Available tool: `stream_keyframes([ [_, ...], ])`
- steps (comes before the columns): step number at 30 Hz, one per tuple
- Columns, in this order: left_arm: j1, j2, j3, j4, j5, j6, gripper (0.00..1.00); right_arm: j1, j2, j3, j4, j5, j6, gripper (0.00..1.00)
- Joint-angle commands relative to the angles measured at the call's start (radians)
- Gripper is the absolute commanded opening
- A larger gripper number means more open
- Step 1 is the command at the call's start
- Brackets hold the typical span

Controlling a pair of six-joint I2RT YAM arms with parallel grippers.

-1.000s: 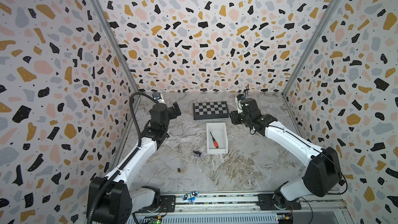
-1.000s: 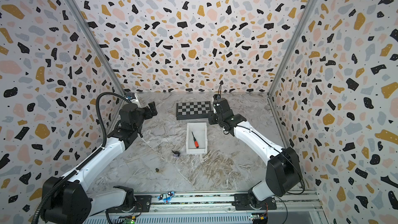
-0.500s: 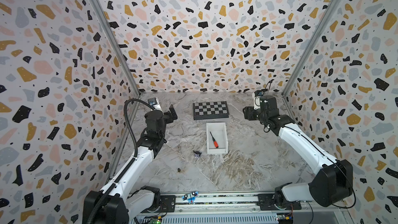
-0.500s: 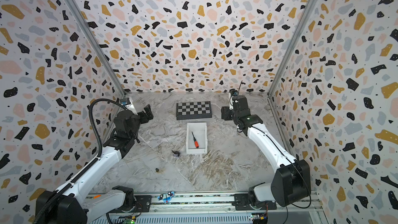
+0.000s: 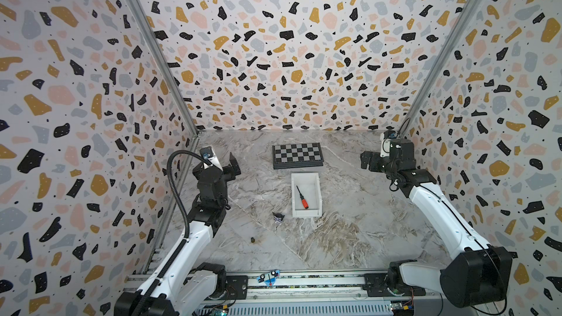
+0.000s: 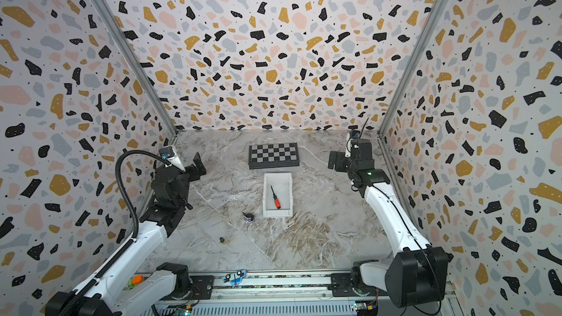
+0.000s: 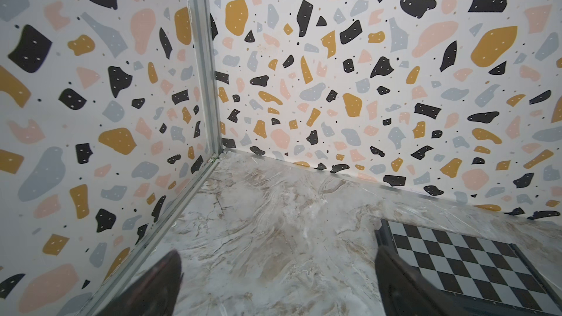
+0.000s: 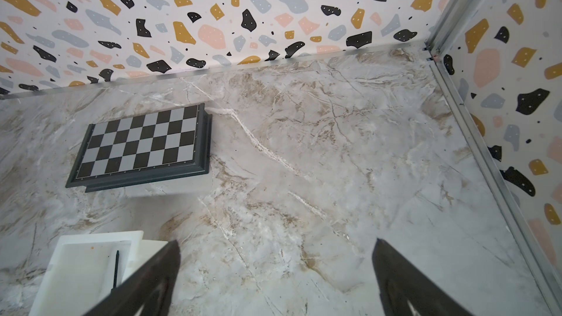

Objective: Put the screwdriver in the bin
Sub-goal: Reset both arms

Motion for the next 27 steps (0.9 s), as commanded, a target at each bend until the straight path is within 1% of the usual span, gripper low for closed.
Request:
stream_keyframes([
  [1, 0.006, -0.036, -0.034, 0.081, -0.061, 0.050, 1.00, -0.031, -0.028, -0.009, 0.003, -0.052, 0.001, 0.99],
  [4, 0.007, -0.031, -0.059, 0.093, -0.071, 0.080, 1.00, -0.035, -0.044, -0.021, 0.014, -0.038, 0.007, 0.99],
  [6, 0.007, -0.015, -0.071, 0.094, -0.088, 0.076, 1.00, -0.036, -0.069, -0.044, 0.050, -0.032, 0.009, 0.99],
  [10, 0.010, 0.038, -0.105, 0.115, -0.139, 0.057, 1.00, -0.037, -0.110, -0.087, 0.109, 0.022, 0.025, 0.99],
  [12, 0.016, 0.050, -0.146, 0.186, -0.109, 0.089, 1.00, -0.036, -0.118, -0.099, 0.125, 0.030, 0.012, 0.99],
  [14, 0.023, 0.059, -0.205, 0.302, -0.015, 0.192, 1.00, -0.036, -0.114, -0.111, 0.134, 0.046, -0.010, 0.99],
  [15, 0.023, 0.063, -0.239, 0.364, -0.010, 0.210, 1.00, -0.036, -0.112, -0.121, 0.137, 0.064, -0.005, 0.99],
  [16, 0.024, 0.067, -0.274, 0.427, -0.019, 0.195, 1.00, -0.038, -0.110, -0.134, 0.149, 0.061, -0.013, 0.99],
  [18, 0.028, 0.080, -0.325, 0.508, -0.029, 0.191, 1.00, -0.040, -0.112, -0.168, 0.194, 0.033, -0.092, 0.99],
  [22, 0.048, 0.113, -0.362, 0.524, 0.016, 0.183, 1.00, -0.039, -0.122, -0.234, 0.263, 0.027, -0.121, 0.99],
  [27, 0.060, 0.184, -0.428, 0.639, 0.015, 0.141, 1.00, -0.039, -0.124, -0.322, 0.375, 0.038, -0.182, 0.99],
])
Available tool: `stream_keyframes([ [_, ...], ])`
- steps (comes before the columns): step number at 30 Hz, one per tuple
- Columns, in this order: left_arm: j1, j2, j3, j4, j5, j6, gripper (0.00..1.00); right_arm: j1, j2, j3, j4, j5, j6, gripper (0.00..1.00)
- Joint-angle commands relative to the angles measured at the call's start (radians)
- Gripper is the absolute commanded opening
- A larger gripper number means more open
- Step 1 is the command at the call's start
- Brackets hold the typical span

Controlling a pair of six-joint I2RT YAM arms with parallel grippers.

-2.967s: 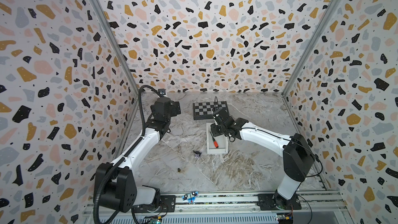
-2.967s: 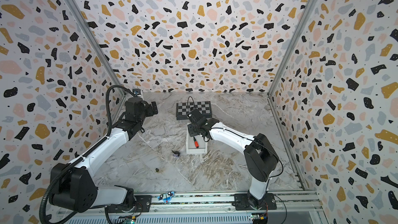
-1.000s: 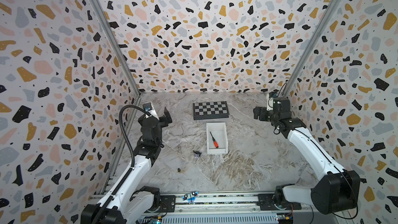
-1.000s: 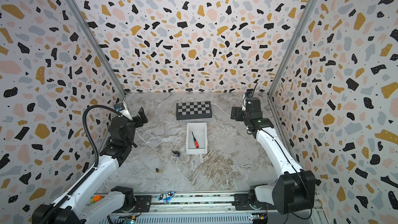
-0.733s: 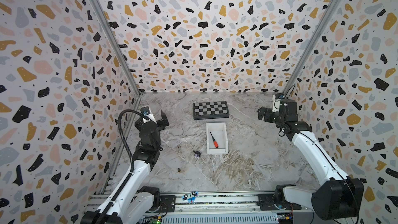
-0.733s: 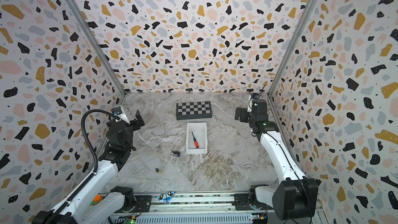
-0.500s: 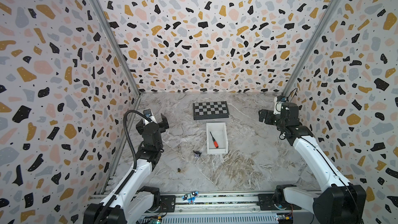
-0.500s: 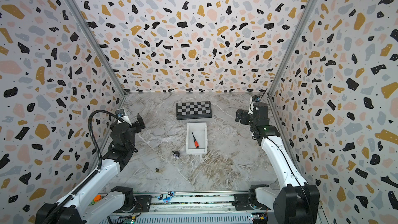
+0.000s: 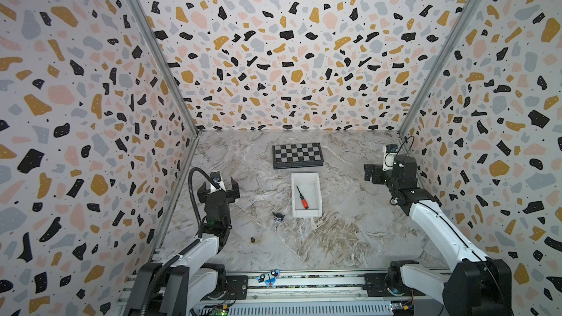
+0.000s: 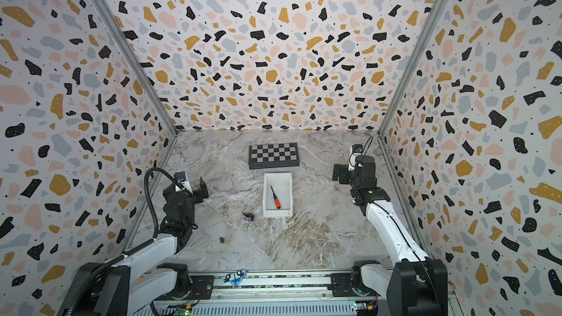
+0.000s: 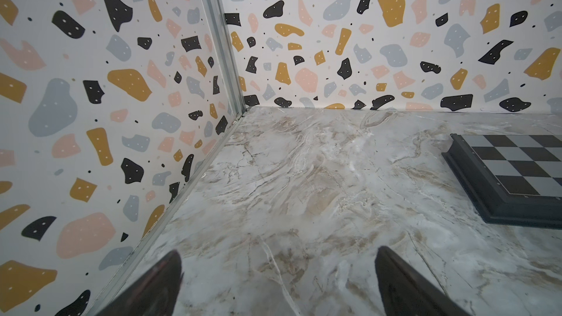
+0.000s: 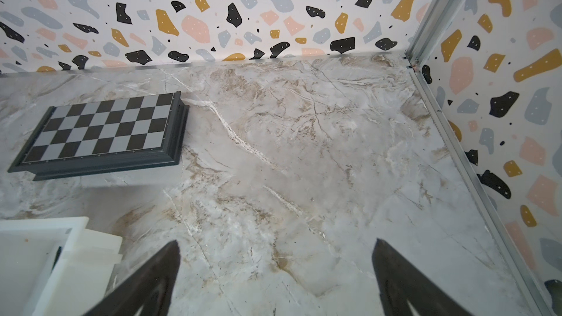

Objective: Put the screwdriver in the bin
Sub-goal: Reset both arms

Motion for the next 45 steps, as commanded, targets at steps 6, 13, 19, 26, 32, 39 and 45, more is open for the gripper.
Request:
stream_keyframes([
  [6, 0.023, 0.081, -0.045, 0.206, 0.049, -0.015, 1.00, -0.004, -0.006, -0.078, 0.175, 0.061, -0.141, 0.99],
  [13, 0.026, 0.229, -0.030, 0.331, 0.113, -0.025, 1.00, -0.005, 0.013, -0.186, 0.378, 0.048, -0.144, 0.99],
  [19, 0.028, 0.286, -0.042, 0.399, 0.088, -0.039, 1.00, -0.011, 0.063, -0.278, 0.621, 0.132, -0.130, 0.99],
  [26, 0.028, 0.285, -0.039, 0.388, 0.086, -0.040, 1.00, -0.070, 0.154, -0.394, 0.846, 0.151, -0.043, 0.99],
  [32, 0.028, 0.286, -0.037, 0.385, 0.082, -0.042, 1.00, -0.069, 0.278, -0.496, 1.108, 0.127, -0.035, 0.99],
  [39, 0.028, 0.285, -0.037, 0.383, 0.082, -0.040, 1.00, -0.030, 0.349, -0.559, 1.279, -0.079, -0.165, 0.99],
  [45, 0.028, 0.285, -0.037, 0.384, 0.082, -0.041, 1.00, -0.053, 0.357, -0.534, 1.243, -0.113, -0.151, 0.99],
])
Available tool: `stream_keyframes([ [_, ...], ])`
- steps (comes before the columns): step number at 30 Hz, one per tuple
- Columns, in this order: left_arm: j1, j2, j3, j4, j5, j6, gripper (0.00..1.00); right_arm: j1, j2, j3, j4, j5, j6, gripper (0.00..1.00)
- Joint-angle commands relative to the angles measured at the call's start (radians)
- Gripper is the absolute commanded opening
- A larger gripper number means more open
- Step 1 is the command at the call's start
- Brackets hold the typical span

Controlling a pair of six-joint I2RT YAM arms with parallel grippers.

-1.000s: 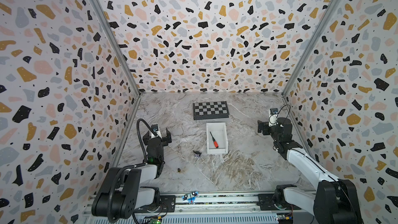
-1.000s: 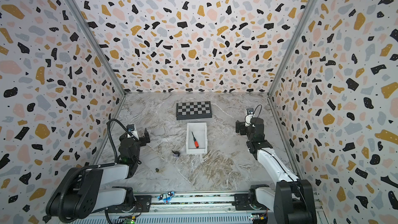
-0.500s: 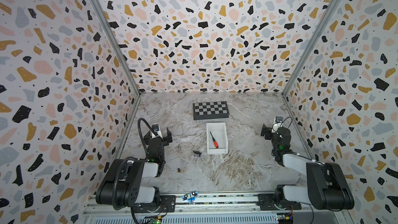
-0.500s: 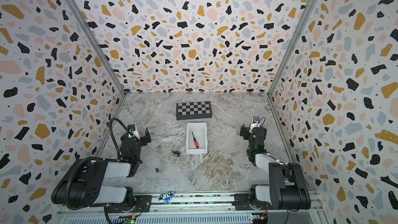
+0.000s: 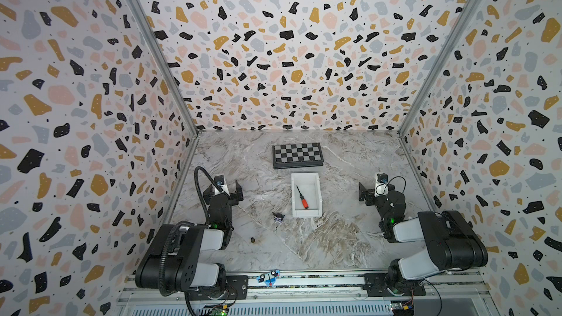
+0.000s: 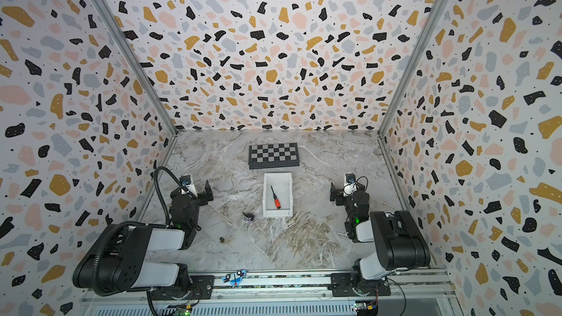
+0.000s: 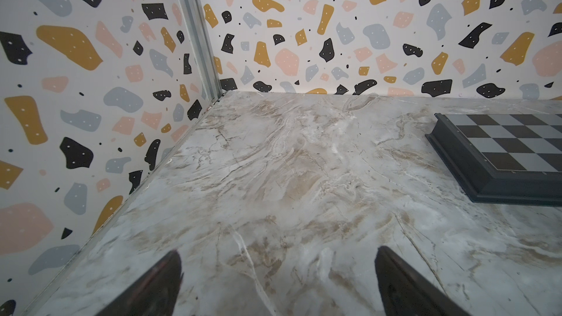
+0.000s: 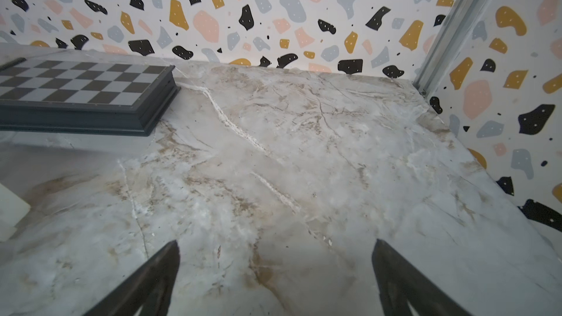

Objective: Put the screwdriver in the bin
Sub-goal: Reset both arms

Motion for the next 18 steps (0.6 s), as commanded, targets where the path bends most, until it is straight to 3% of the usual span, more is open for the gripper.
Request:
stream_keyframes([
  [1, 0.004, -0.002, 0.007, 0.062, -0.017, -0.002, 1.00, -0.006, -0.009, 0.019, 0.045, -0.038, -0.020, 0.99],
  [18, 0.004, -0.001, 0.007, 0.060, -0.017, -0.001, 1.00, -0.003, -0.001, 0.028, 0.034, -0.031, -0.016, 0.99],
])
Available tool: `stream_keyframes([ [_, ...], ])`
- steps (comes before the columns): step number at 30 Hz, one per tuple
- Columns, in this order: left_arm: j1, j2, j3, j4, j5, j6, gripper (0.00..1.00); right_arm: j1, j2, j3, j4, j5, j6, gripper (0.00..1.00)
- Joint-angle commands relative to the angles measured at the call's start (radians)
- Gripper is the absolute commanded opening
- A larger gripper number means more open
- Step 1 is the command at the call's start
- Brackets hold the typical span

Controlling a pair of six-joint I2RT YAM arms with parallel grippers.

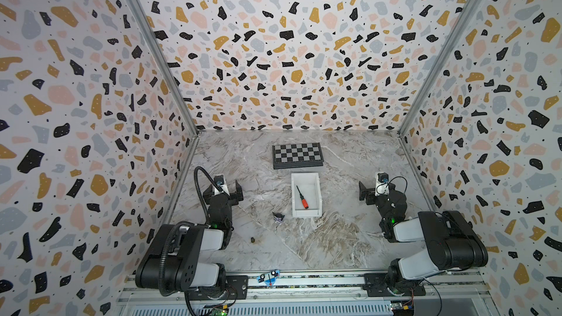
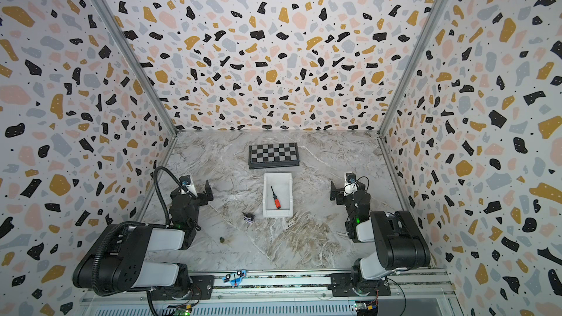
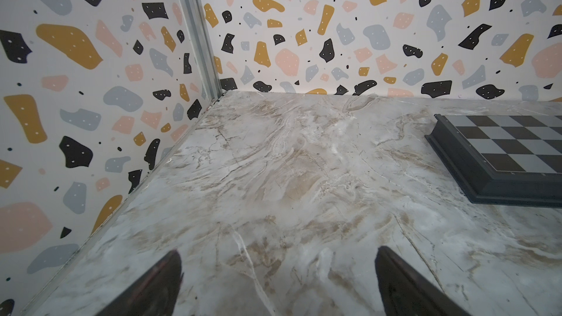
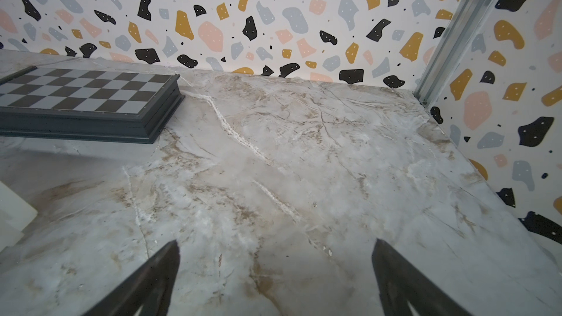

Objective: Put the screwdriver in the bin
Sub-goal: Reset both arms

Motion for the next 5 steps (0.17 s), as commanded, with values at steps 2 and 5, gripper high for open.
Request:
stream_keyframes([
  [2, 0.004, -0.001, 0.007, 0.061, -0.017, 0.000, 1.00, -0.002, -0.004, 0.026, 0.018, -0.012, -0.003, 0.99],
  [5, 0.004, -0.002, 0.007, 0.060, -0.017, 0.001, 1.00, -0.004, -0.008, 0.020, 0.025, -0.013, -0.004, 0.99],
])
